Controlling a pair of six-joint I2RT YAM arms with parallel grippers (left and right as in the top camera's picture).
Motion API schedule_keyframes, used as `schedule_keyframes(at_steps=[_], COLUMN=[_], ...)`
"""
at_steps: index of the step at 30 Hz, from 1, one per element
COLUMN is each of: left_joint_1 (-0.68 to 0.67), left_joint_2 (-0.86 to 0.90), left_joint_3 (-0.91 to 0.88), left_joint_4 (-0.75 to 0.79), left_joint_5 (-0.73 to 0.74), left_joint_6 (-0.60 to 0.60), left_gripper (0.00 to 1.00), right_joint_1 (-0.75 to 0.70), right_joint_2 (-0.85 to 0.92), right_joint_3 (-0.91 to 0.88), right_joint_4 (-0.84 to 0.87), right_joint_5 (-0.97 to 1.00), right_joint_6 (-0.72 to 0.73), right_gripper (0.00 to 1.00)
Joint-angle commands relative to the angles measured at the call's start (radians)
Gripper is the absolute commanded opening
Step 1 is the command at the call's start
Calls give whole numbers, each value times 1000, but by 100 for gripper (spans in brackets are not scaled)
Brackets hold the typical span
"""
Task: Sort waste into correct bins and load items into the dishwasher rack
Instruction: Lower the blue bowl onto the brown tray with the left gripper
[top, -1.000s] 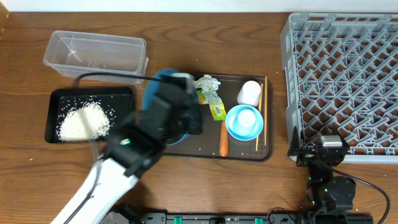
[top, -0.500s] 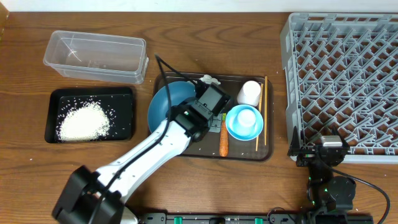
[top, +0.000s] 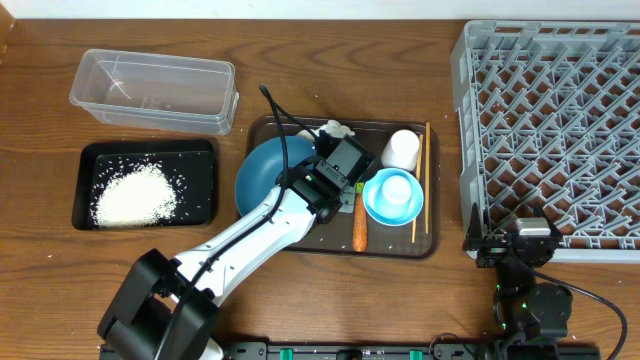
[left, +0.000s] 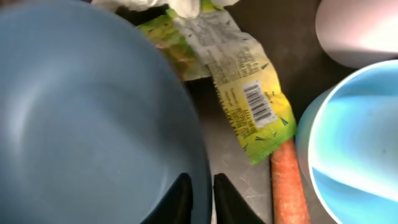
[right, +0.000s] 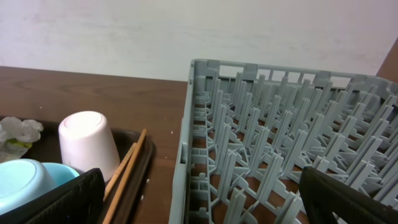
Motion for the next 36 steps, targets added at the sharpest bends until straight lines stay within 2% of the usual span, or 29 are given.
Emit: schedule_keyframes(at_steps=[1, 9, 10, 18, 19, 22, 23, 26, 36], left_joint_1=[2, 2, 2, 1, 1, 1, 1, 1, -97], left_joint_2=[7, 3, 1, -111, -130, -170, -175, -165, -99], left_joint_3=[11, 11, 11, 13, 13, 13, 13, 11, 11], left_joint_4=[-31, -106, -122, -182, -180, -175, -173, -175, -153], left_joint_5=[-12, 66, 67, 191, 208, 279, 312, 383, 373], left_joint_6=[9, 1, -3, -14, -18, -45, -45, -56, -116], left_gripper=[17, 17, 23, 41, 45, 74, 77, 79, 81], right_joint_1=[7, 7, 7, 7, 7, 7, 7, 7, 7], right_joint_2=[-2, -2, -2, -2, -2, -2, -2, -2, -2], right_joint_3=[-2, -2, -2, -2, -2, -2, -2, -2, -2], right_joint_4=[-3, -3, -3, -3, -3, -3, -3, -3, -3], right_joint_5=[7, 7, 7, 7, 7, 7, 7, 6, 7], right_joint_6=[-13, -13, -13, -13, -13, -13, -13, -13, -13], right_gripper=[99, 99, 99, 99, 99, 99, 99, 99, 99])
